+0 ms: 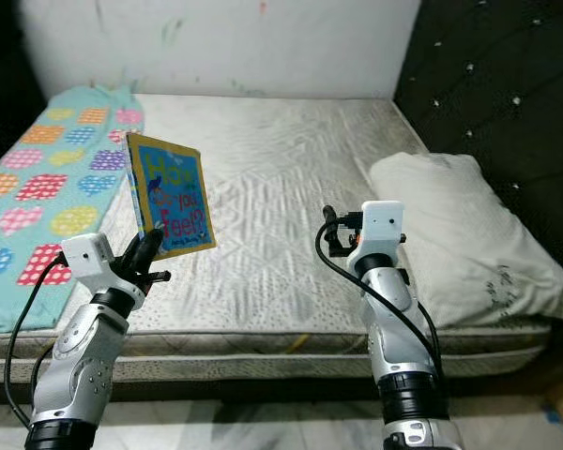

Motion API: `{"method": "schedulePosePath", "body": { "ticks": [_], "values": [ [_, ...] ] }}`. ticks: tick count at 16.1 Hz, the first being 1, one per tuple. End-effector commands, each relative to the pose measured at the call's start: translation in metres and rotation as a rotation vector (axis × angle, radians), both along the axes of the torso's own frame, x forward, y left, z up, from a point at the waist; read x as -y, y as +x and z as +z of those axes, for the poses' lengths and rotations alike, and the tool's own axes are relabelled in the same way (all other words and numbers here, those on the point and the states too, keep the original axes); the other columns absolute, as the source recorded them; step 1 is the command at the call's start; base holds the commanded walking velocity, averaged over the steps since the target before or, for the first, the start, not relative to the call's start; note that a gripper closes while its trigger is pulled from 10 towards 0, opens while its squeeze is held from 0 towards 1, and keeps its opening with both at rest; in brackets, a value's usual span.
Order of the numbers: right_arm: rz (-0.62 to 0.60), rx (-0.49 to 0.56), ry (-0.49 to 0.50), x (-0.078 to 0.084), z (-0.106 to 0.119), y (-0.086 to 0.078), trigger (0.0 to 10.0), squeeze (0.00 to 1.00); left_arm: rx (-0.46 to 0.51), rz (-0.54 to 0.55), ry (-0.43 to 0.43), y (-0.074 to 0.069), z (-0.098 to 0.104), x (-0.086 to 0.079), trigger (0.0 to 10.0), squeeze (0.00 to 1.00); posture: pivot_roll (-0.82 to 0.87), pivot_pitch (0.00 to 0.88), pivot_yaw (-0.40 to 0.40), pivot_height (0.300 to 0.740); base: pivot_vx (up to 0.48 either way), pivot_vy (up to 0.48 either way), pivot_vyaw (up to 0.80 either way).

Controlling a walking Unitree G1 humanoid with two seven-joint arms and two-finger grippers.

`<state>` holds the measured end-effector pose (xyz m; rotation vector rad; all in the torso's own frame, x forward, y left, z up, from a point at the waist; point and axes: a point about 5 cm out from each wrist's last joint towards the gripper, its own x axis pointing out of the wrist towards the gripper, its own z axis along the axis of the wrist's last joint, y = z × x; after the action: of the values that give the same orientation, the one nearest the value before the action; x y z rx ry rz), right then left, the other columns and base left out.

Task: Clean up the room

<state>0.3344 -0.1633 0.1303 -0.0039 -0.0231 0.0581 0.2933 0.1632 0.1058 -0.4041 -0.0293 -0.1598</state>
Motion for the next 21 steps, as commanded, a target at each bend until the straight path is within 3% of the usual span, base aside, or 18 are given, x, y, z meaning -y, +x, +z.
{"method": "schedulePosePath", "body": {
  "ticks": [1, 13, 21],
  "values": [
    [0.007, 0.031, -0.007, -0.001, 0.008, 0.003, 10.0, 0.0, 0.083, -0.025, 0.007, 0.003, 0.016, 0.003, 10.0, 0.0, -0.02, 0.0, -0.026, 0.74, 0.341, 0.0, 0.0],
    [-0.003, 0.033, -0.017, 0.003, 0.008, 0.003, 10.0, 0.0, 0.067, -0.034, 0.008, 0.003, 0.013, 0.005, 10.0, 0.0, -0.03, 0.0, -0.02, 0.74, 0.349, 0.0, 0.0],
    [-0.021, 0.036, -0.039, 0.013, 0.011, 0.005, 10.0, 0.0, 0.029, 0.048, 0.047, 0.005, 0.01, -0.003, 10.0, 0.0, -0.02, 0.0, -0.034, 0.74, 0.0, 0.0, -0.17]
  ]
}}
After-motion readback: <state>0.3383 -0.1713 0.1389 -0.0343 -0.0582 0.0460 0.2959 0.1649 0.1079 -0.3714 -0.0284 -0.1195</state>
